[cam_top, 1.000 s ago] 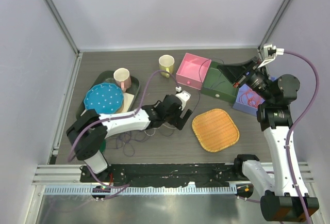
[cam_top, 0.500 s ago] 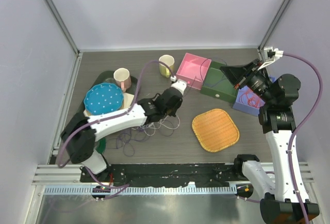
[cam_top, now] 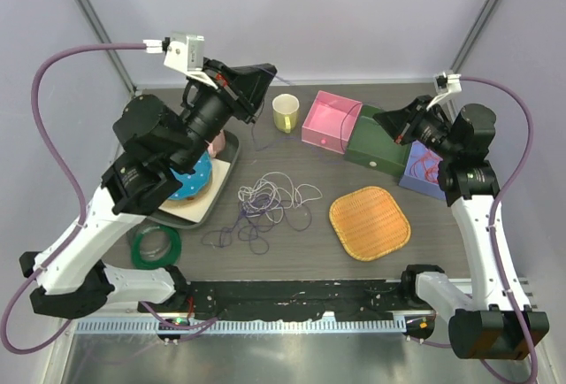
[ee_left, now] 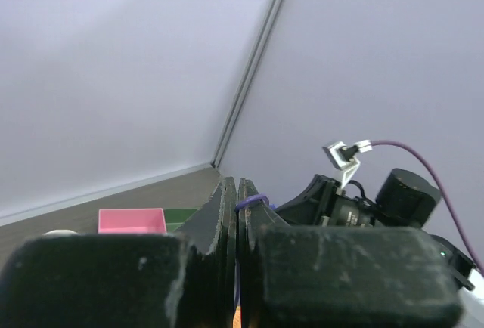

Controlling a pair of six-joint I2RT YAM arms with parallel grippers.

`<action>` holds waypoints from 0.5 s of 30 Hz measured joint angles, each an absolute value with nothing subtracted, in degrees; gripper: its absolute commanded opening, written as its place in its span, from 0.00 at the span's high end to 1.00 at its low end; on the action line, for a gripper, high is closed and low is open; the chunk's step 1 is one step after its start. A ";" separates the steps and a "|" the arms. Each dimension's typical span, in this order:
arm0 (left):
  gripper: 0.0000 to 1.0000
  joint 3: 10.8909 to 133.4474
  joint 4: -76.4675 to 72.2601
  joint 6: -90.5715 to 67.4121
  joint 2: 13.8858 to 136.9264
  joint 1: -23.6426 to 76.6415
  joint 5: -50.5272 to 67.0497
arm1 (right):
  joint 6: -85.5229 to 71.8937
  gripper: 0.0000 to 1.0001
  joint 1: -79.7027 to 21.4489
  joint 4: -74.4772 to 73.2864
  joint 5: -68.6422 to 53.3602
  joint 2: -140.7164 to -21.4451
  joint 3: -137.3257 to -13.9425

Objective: Untangle the cables

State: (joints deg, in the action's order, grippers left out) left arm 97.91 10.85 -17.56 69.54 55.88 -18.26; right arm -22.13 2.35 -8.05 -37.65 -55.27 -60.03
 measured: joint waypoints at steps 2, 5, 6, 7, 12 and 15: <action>1.00 99.37 11.44 -17.04 69.93 55.88 -17.65 | -22.13 0.99 2.09 -8.23 -38.57 -56.51 -60.42; 1.00 99.50 11.44 -16.27 71.00 55.90 -17.54 | -21.69 0.99 1.83 -8.32 -38.70 -57.39 -60.64; 1.00 98.96 11.53 -16.08 71.90 55.90 -17.58 | -21.50 0.99 1.74 -8.45 -38.70 -57.45 -60.64; 1.00 98.41 11.81 -16.05 72.51 55.90 -17.67 | -21.41 0.99 1.61 -8.49 -38.70 -57.49 -60.64; 1.00 93.23 13.28 -16.08 74.89 55.90 -18.79 | -21.30 0.99 0.58 -7.73 -40.10 -57.49 -60.64; 1.00 90.26 13.91 -16.34 76.07 55.90 -19.07 | -20.99 0.99 -1.45 -6.76 -41.82 -57.49 -60.64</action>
State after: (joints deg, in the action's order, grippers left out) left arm 90.26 13.91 -16.34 76.07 55.90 -19.07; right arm -20.99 -1.45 -6.76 -41.82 -57.49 -60.64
